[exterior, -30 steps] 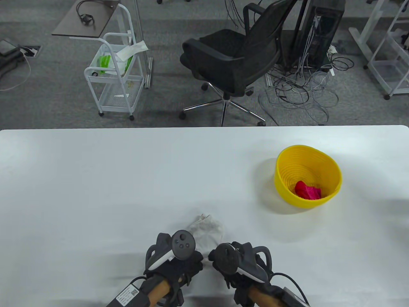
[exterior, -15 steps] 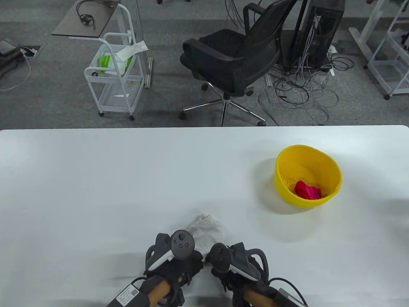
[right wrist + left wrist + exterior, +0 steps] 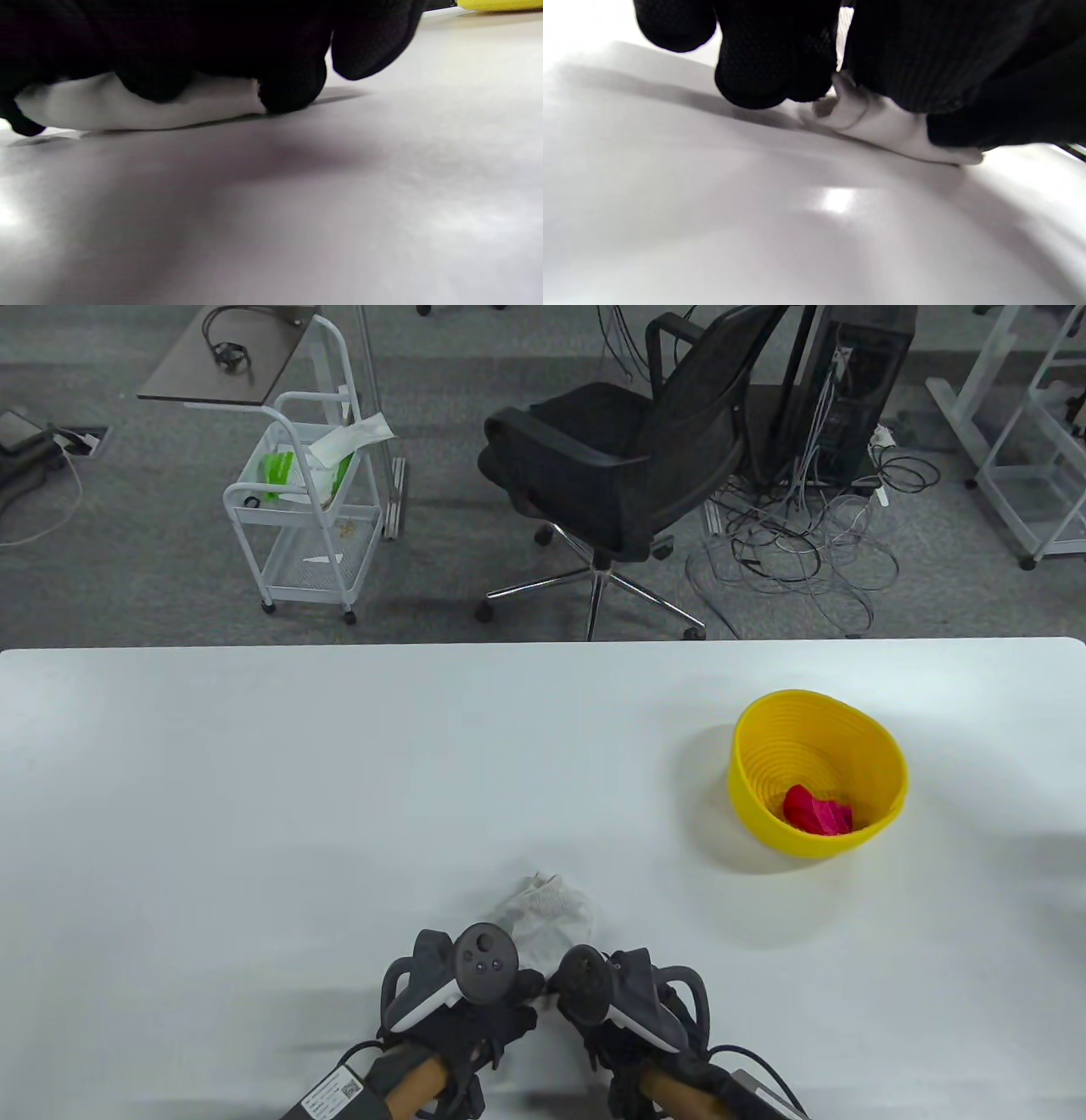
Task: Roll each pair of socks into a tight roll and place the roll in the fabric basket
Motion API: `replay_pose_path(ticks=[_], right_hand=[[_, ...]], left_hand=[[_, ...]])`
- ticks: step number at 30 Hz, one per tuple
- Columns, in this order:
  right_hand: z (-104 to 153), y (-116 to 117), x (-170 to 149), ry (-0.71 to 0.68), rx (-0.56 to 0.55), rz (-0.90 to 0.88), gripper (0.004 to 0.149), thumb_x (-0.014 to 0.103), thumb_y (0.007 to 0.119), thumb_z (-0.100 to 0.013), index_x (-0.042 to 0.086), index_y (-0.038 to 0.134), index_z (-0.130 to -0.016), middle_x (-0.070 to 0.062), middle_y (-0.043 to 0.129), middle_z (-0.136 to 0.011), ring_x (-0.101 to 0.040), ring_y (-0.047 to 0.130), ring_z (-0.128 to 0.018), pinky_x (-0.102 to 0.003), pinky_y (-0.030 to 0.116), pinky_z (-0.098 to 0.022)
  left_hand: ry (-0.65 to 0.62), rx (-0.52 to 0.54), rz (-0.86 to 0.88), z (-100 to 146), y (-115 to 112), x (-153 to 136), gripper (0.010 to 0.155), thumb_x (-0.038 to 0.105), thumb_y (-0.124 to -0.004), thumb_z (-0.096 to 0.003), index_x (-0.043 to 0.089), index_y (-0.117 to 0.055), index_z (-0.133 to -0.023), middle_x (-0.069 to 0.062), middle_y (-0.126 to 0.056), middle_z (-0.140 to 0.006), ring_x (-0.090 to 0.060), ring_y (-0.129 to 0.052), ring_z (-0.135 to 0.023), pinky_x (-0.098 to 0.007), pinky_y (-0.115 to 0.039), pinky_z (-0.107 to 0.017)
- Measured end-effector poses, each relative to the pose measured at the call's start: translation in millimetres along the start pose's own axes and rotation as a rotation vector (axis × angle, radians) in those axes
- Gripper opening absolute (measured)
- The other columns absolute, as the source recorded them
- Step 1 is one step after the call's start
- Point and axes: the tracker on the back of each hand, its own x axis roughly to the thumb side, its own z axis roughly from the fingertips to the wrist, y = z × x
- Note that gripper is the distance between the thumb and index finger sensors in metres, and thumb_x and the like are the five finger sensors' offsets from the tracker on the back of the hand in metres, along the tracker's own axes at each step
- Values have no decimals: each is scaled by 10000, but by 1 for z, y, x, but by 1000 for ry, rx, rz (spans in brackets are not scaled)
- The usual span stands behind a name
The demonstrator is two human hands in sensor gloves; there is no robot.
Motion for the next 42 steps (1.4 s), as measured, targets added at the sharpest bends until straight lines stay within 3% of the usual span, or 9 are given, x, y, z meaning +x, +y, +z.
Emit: replay_pose_path(ticks=[8,14,21,27,33,37,42], right_hand=[[-3,-1,-4,14,35,-65,396,424,839,-415,328,870,-798,72,901,-824,-172,944,-685,-499,753,-596],[-3,-6,-8,9,43,-104,402,437,848,-405,323,880,-788,60,925,-805,-170,968,-668,-496,768,-580],[4,-19,-10,-99,3,-101,436,411,911,-369,361,873,-800,99,903,-852,-158,952,-738,-500,747,-614],[2,-10,-10,-96,69,-47,496,447,905,-363,359,830,-846,99,876,-895,-170,928,-787,-509,735,-624],[0,-1,-8,-73,42,-9,540,455,917,-352,354,802,-869,89,856,-909,-165,904,-795,-506,721,-641],[-1,1,-2,-49,-14,42,460,430,874,-386,361,826,-838,100,888,-863,-144,935,-745,-489,740,-630],[-3,-3,-6,-30,17,1,426,412,841,-402,370,839,-826,106,913,-837,-128,953,-726,-484,744,-626]], left_hand=[[-11,21,-60,-6,-6,4,535,444,-937,-311,299,-878,-822,-1,-908,-782,-218,-935,-585,-488,-707,-557],[-15,45,-9,-8,-6,2,443,406,-892,-351,283,-919,-776,-17,-943,-721,-226,-946,-534,-489,-715,-531],[29,29,107,-9,-4,-7,431,410,-860,-371,288,-941,-776,-38,-947,-711,-237,-940,-518,-493,-706,-526],[36,39,105,-10,-5,-7,431,417,-838,-379,281,-947,-773,-41,-952,-701,-244,-941,-508,-495,-706,-523],[38,42,109,-10,-5,-6,440,421,-820,-383,268,-942,-778,-51,-951,-695,-252,-938,-501,-498,-705,-518],[40,50,110,-10,-4,-6,456,431,-813,-379,260,-943,-782,-52,-954,-700,-255,-945,-504,-500,-710,-518],[18,82,56,-3,5,-4,510,460,-848,-357,286,-905,-832,-36,-945,-763,-247,-959,-574,-499,-713,-533]])
